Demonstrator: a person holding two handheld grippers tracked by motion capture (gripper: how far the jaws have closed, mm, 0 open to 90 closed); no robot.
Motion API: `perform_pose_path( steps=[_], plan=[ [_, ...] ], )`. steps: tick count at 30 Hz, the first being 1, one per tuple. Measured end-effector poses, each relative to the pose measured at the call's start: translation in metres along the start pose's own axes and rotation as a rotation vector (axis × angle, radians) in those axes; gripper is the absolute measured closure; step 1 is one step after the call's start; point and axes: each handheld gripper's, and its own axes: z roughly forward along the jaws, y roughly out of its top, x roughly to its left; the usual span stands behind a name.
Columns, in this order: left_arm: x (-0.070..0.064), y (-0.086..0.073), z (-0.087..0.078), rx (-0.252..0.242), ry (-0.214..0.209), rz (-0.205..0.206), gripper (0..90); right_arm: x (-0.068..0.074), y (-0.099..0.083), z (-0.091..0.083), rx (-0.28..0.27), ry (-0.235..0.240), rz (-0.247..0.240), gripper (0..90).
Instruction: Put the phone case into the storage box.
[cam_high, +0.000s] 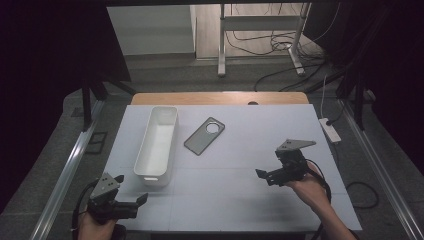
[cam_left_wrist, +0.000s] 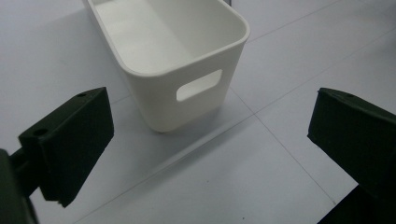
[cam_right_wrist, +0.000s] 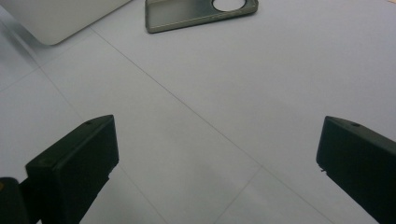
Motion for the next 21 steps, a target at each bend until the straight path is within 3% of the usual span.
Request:
perform_pose_path(
  steps=[10, 14, 17, 21],
  plan=[
    [0.001, 0.000, 0.000, -0.004, -0.004, -0.012, 1.2, -0.001, 0.010, 0.021, 0.031, 0.017, -0.006, 0.0],
    [0.000, 0.000, 0.000, -0.002, -0.003, -0.006, 1.2, -0.001, 0.013, 0.032, 0.051, 0.051, 0.026, 0.0],
    [0.001, 0.000, 0.000, -0.004, -0.005, -0.007, 1.3, 0.000, 0.017, 0.040, 0.059, 0.047, 0.029, 0.0],
    [0.002, 0.000, 0.000, -0.004, -0.012, -0.013, 1.2, 0.001, 0.022, 0.050, 0.064, 0.036, -0.004, 0.0]
  ],
)
